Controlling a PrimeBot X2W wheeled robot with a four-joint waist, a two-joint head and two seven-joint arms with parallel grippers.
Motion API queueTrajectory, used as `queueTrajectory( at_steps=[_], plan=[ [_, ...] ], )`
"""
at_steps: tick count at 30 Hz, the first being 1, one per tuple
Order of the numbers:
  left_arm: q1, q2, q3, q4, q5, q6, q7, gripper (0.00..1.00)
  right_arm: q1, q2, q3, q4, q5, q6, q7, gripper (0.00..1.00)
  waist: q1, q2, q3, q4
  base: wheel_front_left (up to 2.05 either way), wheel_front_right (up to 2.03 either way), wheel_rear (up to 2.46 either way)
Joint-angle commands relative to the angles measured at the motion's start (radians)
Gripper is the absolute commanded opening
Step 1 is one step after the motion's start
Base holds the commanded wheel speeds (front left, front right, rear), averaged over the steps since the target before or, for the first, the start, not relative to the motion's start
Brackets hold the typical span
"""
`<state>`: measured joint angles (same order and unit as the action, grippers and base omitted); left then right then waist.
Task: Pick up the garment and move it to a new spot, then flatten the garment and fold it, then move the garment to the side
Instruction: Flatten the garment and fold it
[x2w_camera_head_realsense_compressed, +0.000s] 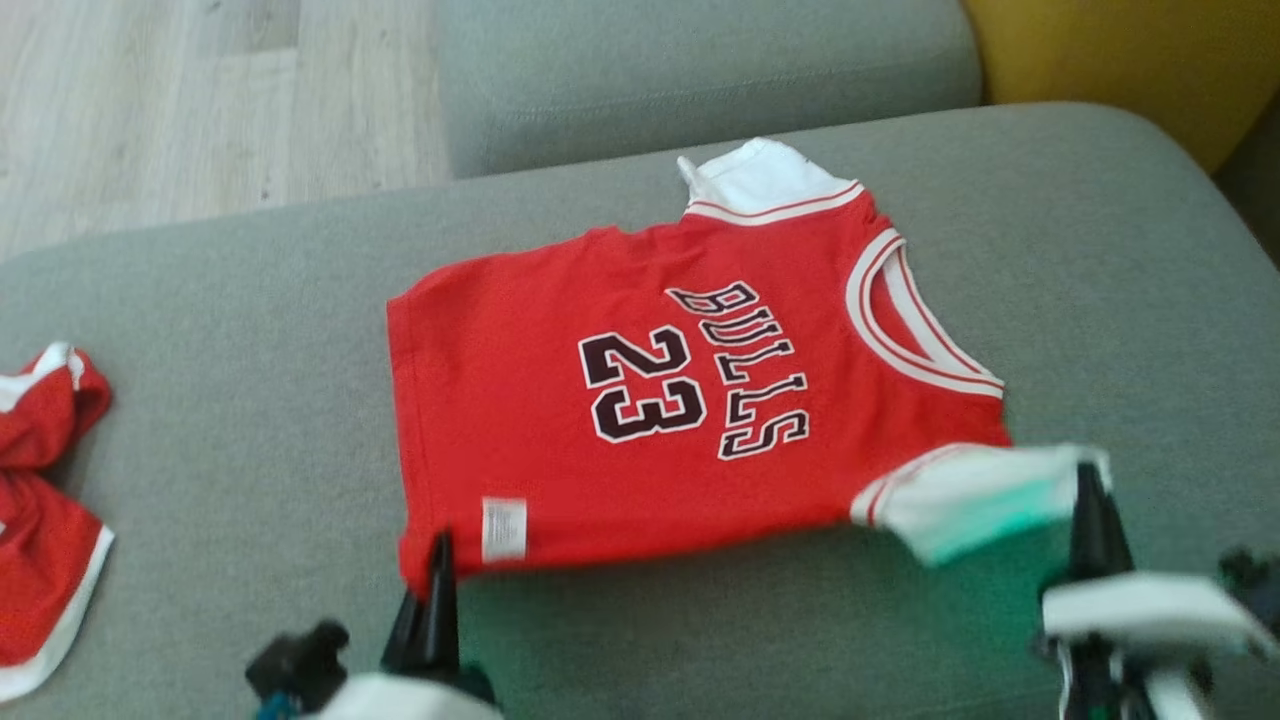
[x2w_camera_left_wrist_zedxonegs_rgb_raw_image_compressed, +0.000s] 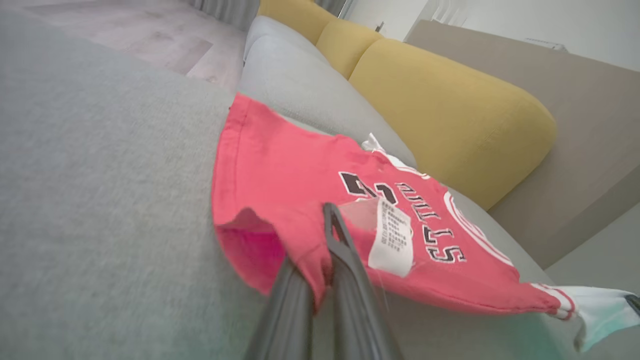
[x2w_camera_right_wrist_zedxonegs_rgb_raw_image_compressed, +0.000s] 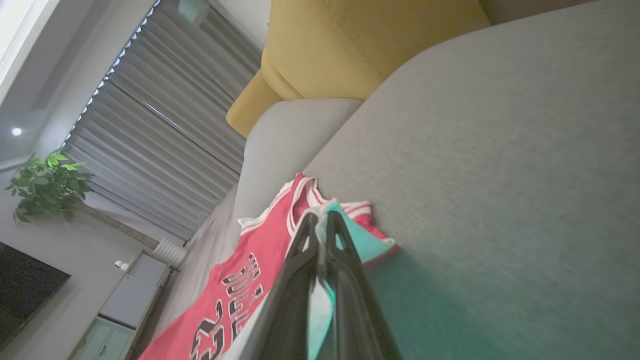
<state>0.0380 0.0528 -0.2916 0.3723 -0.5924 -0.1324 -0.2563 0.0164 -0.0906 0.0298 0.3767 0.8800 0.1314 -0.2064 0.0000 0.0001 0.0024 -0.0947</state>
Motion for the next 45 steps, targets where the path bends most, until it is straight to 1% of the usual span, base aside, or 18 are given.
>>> queueTrajectory(
  at_steps=[1,4,10,17,18,19,20,21,23,25,29,32,33,34,35,39,45],
  plan=[
    [-0.075,-0.001,0.024,-0.037,-0.011,0.002,-0.005,0.0,-0.096,-0.001,0.011,-0.024,0.007,-0.001,0.006,0.0,0.0,-0.0001,0.017,0.009,0.0,0.0,0.0],
    [-0.126,-0.001,0.011,-0.031,-0.028,0.002,-0.005,0.0,-0.189,0.011,0.001,0.015,0.002,-0.001,0.027,0.0,0.0,-0.0001,0.053,0.021,0.0,0.0,0.0],
    [-0.232,0.005,-0.006,-0.004,-0.041,0.002,-0.005,0.0,-0.367,0.024,-0.006,0.131,-0.057,-0.001,0.038,0.0,0.0,-0.0001,0.14,0.048,0.0,0.0,0.0],
    [-0.356,0.004,-0.016,0.052,-0.056,0.002,-0.005,0.0,-0.537,0.034,-0.012,0.3,-0.132,-0.001,-0.008,0.0,0.0,-0.0001,0.218,0.076,0.0,0.0,0.0],
    [-0.372,0.004,-0.011,0.069,-0.053,0.002,-0.005,0.0,-0.558,0.036,-0.017,0.324,-0.138,-0.001,-0.018,0.37,0.0,-0.0001,0.225,0.078,0.0,0.0,0.0],
    [-0.385,0.003,-0.001,0.091,-0.046,0.002,-0.005,0.2,-0.578,0.037,-0.022,0.348,-0.145,-0.001,-0.027,1.0,0.0,-0.0001,0.229,0.081,0.0,0.0,0.0],
    [-0.395,0.002,0.013,0.109,-0.037,0.002,-0.005,0.71,-0.596,0.037,-0.022,0.366,-0.16,-0.001,-0.036,1.0,0.0,-0.0001,0.232,0.083,0.0,0.0,0.0],
    [-0.404,0.002,0.032,0.124,-0.02,0.002,-0.005,1.0,-0.611,0.037,-0.014,0.372,-0.188,-0.001,-0.044,1.0,0.0,-0.0001,0.235,0.084,0.0,0.0,0.0],
    [-0.412,0.001,0.079,0.131,0.045,0.002,-0.005,1.0,-0.626,0.024,0.0,0.351,-0.275,-0.001,-0.053,1.0,0.0,-0.0001,0.235,0.085,0.0,0.0,0.0],
    [-0.397,0.0,0.137,0.115,0.122,0.009,-0.005,1.0,-0.607,0.009,-0.033,0.269,-0.385,-0.001,-0.054,1.0,0.0,-0.0001,0.231,0.086,0.0,0.0,0.0],
    [-0.328,-0.002,0.199,0.069,0.28,0.034,-0.005,1.0,-0.49,0.013,-0.065,0.137,-0.594,-0.001,-0.055,1.0,0.0,-0.0001,0.207,0.086,0.0,0.0,0.0],
    [-0.262,-0.002,0.212,0.034,0.365,0.055,-0.005,1.0,-0.394,0.024,-0.078,0.093,-0.692,-0.001,-0.055,1.0,0.0,-0.0001,0.179,0.084,0.0,0.0,0.0],
    [-0.241,-0.002,0.212,0.025,0.382,0.061,-0.005,1.0,-0.366,0.028,-0.079,0.087,-0.711,-0.001,-0.055,1.0,0.0,-0.0001,0.17,0.084,0.0,0.0,0.0],
    [-0.201,-0.002,0.212,0.011,0.4,0.078,-0.005,1.0,-0.315,0.033,-0.079,0.08,-0.735,-0.001,-0.055,1.0,0.0,-0.0001,0.149,0.083,0.0,0.0,0.0],
    [-0.201,-0.002,0.212,0.011,0.4,0.078,-0.005,1.0,-0.315,0.033,-0.079,0.08,-0.735,-0.001,-0.055,1.0,0.0,-0.0001,0.149,0.083,0.0,0.0,0.0],
    [-0.132,-0.002,0.202,-0.007,0.409,0.105,-0.005,1.0,-0.234,0.039,-0.074,0.077,-0.751,-0.001,-0.055,1.0,0.0,-0.0001,0.104,0.08,0.0,0.0,0.0],
    [-0.043,-0.002,0.183,-0.011,0.409,0.131,-0.005,1.0,-0.151,0.04,-0.058,0.087,-0.706,-0.001,-0.055,1.0,0.0,-0.0001,0.033,0.075,0.0,0.0,0.0]
  ],
)
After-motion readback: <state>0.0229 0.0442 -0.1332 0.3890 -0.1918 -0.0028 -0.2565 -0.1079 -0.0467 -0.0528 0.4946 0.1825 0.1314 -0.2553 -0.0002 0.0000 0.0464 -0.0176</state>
